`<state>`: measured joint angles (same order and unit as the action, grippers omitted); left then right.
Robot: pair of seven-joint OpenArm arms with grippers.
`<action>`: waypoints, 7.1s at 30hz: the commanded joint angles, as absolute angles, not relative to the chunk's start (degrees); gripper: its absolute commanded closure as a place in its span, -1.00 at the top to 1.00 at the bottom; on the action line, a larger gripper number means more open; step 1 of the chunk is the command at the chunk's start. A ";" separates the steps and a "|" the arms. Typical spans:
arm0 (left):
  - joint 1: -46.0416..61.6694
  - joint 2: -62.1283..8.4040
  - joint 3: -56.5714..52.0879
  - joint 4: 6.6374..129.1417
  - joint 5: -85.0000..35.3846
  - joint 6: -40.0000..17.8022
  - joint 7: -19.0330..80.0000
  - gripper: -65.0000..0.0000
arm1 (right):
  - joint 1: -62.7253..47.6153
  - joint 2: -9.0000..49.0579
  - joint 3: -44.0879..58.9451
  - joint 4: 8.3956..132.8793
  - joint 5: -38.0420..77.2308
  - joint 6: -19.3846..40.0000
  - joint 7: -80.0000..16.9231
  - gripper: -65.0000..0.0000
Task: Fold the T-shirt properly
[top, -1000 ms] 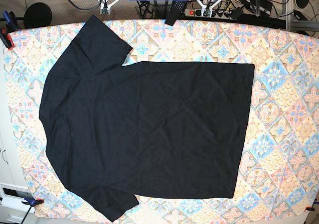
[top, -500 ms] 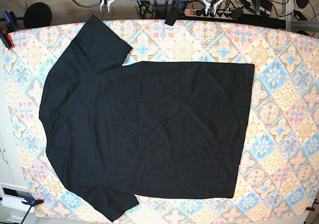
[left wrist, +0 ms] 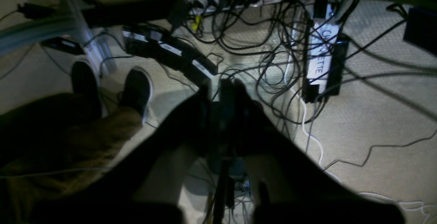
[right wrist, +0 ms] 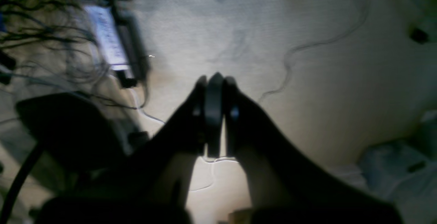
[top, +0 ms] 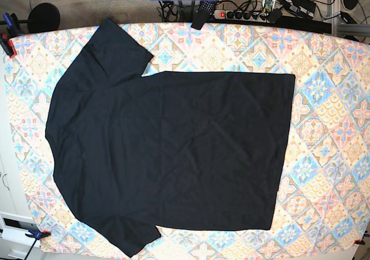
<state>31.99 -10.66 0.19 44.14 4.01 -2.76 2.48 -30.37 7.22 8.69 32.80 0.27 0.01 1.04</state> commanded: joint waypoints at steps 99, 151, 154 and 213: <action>18.95 -12.88 -18.95 78.73 -62.46 -2.68 36.97 -0.57 | -59.38 6.02 15.52 109.85 0.48 -0.22 -15.25 -1.00; 20.18 -13.14 -18.33 78.99 -62.46 -2.68 38.64 -1.00 | -32.04 8.75 18.07 91.47 29.76 8.48 -38.73 -0.15; 20.26 -13.14 -18.33 78.99 -62.46 -2.68 38.64 -1.00 | -31.96 8.66 17.98 91.56 32.13 8.48 -38.81 -0.15; 30.29 -13.23 -22.81 99.82 -62.20 -6.29 38.55 -1.00 | -37.49 8.57 36.70 104.04 41.89 34.33 -44.00 -0.99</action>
<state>30.22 -12.56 -22.35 98.89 -61.58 -5.78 39.46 -36.88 7.77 36.23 103.13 40.97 34.20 -45.21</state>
